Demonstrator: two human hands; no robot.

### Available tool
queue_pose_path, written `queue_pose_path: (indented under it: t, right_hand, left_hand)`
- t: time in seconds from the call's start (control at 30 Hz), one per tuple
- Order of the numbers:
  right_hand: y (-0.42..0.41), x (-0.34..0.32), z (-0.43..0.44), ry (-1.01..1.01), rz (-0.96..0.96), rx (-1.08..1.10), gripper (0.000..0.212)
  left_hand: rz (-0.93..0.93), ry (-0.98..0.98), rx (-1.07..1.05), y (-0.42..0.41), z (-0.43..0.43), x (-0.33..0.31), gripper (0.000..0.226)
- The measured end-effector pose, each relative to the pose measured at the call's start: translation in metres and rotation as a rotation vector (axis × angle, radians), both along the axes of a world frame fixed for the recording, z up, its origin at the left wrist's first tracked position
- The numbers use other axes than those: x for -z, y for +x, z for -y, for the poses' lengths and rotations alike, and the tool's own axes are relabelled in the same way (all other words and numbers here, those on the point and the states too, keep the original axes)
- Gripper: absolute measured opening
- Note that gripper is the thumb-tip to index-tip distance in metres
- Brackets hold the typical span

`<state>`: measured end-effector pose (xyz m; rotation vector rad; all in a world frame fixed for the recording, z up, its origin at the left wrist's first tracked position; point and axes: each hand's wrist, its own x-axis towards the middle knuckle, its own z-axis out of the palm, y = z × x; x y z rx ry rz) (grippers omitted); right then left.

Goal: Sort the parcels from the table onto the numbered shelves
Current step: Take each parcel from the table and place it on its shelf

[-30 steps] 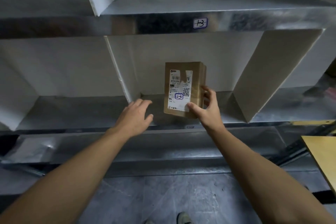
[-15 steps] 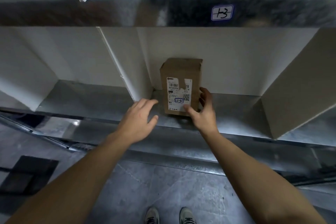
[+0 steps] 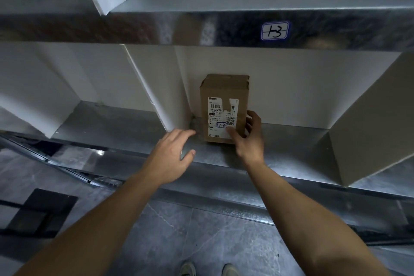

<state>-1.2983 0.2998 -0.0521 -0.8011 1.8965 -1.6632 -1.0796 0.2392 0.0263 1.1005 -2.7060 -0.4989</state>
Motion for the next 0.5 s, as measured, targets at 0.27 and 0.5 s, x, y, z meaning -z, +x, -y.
queue_pose_path:
  t: [0.27, 0.5]
  right_hand:
    - [0.0065, 0.0081, -0.0048, 0.004, -0.058, -0.013, 0.068]
    - [0.0041, 0.011, -0.0082, 0.038, -0.09, -0.057, 0.066]
  left_hand:
    - [0.02, -0.04, -0.013, 0.0045, -0.0011, 0.0021, 0.051]
    - [0.077, -0.084, -0.028, 0.0021, -0.0028, 0.0043, 0.05]
